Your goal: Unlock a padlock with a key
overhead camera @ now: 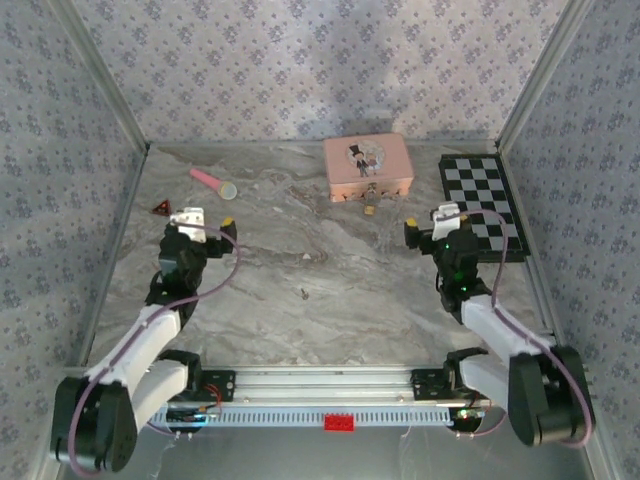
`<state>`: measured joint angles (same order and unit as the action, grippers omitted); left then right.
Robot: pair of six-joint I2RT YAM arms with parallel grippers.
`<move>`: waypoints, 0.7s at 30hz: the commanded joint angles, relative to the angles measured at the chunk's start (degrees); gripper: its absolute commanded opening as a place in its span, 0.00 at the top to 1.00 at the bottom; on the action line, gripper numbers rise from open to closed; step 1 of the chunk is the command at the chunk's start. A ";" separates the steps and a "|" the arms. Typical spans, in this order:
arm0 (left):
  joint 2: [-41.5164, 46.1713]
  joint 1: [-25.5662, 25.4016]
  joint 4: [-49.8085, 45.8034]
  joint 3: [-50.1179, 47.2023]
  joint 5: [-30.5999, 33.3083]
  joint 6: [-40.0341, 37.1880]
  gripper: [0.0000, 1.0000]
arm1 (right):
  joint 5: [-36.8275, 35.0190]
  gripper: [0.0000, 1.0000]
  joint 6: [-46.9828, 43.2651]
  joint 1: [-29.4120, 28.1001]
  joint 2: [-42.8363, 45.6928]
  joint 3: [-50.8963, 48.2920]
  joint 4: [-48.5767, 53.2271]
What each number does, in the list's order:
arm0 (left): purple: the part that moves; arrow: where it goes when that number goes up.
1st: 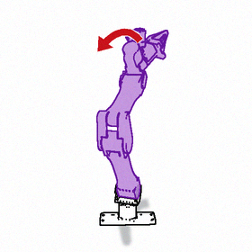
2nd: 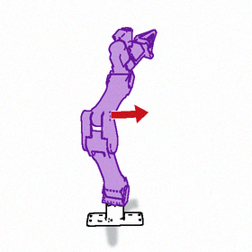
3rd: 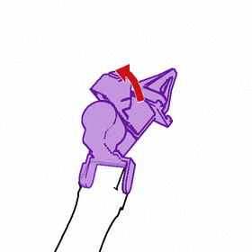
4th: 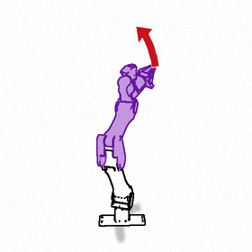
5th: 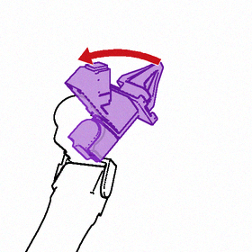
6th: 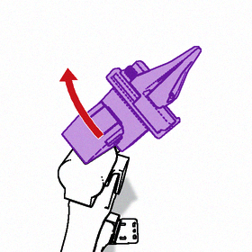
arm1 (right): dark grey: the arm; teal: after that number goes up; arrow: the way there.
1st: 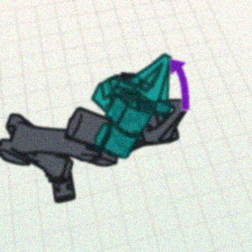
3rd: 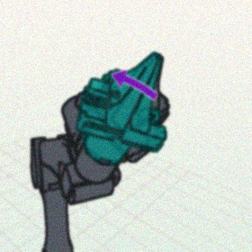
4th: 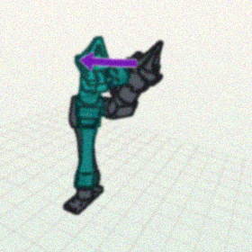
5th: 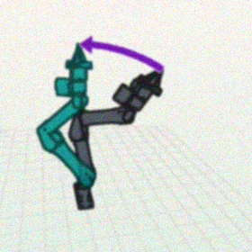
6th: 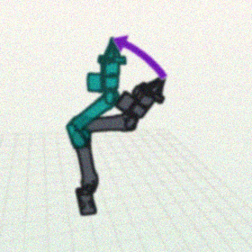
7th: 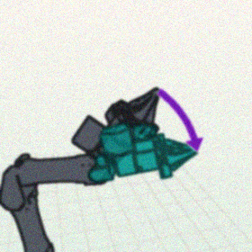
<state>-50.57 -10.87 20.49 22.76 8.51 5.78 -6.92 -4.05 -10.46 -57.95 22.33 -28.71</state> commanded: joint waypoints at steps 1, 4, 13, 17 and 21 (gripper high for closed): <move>6.95 -0.02 -12.84 5.41 9.25 11.68 0.00 | 4.26 0.01 7.05 -0.72 6.93 6.32 15.84; 11.33 0.18 -30.69 10.59 21.66 25.27 0.00 | 6.92 0.01 13.11 -0.80 11.26 10.54 24.20; 23.15 2.98 -46.08 5.33 11.47 38.64 0.00 | 8.70 0.01 35.99 3.59 19.74 13.71 46.51; 24.73 3.84 -43.35 1.35 -0.39 37.00 0.00 | 15.35 0.01 36.50 3.84 18.67 14.85 49.61; 22.32 3.84 -41.94 0.50 -9.11 33.07 0.00 | 11.07 0.02 38.97 -5.75 16.12 14.04 50.95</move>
<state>-27.14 -7.38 -22.76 22.94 9.52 41.82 3.75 31.07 -10.52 -40.71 35.83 18.24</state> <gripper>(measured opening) 0.999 0.986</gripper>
